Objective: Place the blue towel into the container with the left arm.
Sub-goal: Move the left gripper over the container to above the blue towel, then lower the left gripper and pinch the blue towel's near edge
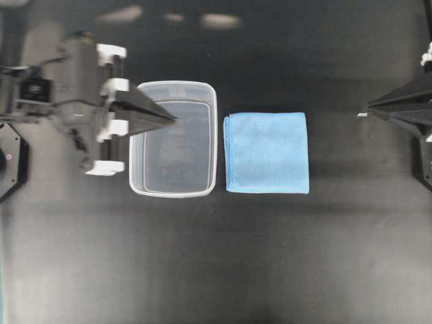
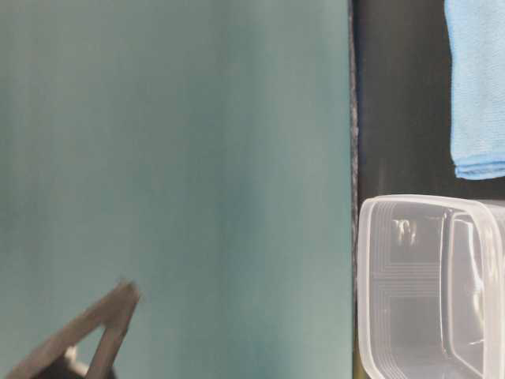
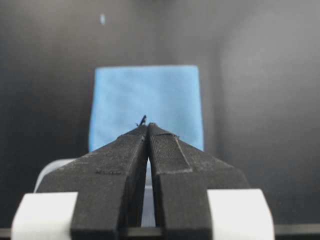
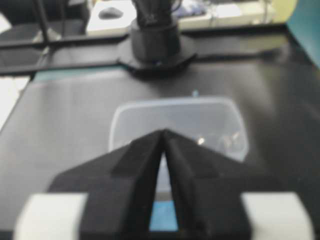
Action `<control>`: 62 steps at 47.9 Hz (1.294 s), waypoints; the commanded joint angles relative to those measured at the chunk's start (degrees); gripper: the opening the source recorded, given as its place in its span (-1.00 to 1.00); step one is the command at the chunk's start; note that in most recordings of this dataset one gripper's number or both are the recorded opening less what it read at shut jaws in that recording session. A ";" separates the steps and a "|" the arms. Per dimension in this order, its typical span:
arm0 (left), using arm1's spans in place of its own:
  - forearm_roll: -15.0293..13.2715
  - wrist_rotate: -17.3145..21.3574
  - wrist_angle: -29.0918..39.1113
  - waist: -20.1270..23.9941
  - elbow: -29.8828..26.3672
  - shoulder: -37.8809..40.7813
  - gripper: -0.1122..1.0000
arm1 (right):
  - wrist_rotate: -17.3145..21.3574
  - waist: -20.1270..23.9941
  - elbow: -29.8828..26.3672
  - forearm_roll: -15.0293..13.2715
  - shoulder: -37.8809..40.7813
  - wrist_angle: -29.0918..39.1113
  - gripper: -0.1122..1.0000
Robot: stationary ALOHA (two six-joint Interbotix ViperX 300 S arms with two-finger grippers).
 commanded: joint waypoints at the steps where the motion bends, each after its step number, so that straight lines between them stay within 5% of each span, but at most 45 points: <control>1: 0.18 -0.18 2.20 0.00 -5.98 3.87 -0.78 | 0.88 -0.79 -0.26 0.26 -0.70 0.70 -0.49; 9: 0.18 0.26 11.07 0.26 -14.59 11.25 -0.78 | 2.20 -1.58 0.35 0.26 -2.46 3.08 0.34; 13: 0.18 0.62 15.47 0.53 -18.46 14.50 -0.77 | 2.55 -1.58 0.44 0.26 -2.90 3.69 0.61; 18: 0.18 1.85 18.81 0.53 -22.85 18.63 -0.65 | 3.08 -1.67 0.35 0.26 -3.96 3.43 0.59; 30: 0.18 2.11 25.58 0.70 -34.37 31.03 0.59 | 3.25 -1.58 0.79 0.26 -6.77 3.69 0.56; 34: 0.18 2.20 29.97 0.97 -38.67 35.42 0.82 | 3.34 -1.58 0.79 0.26 -7.12 3.69 0.56; 48: 0.18 2.29 35.95 0.97 -48.87 49.39 0.82 | 3.16 -1.67 0.79 0.26 -7.38 3.08 0.56; 62: 0.18 2.55 34.72 1.05 -50.45 56.78 0.82 | 3.34 -1.67 1.05 0.26 -7.47 2.72 0.56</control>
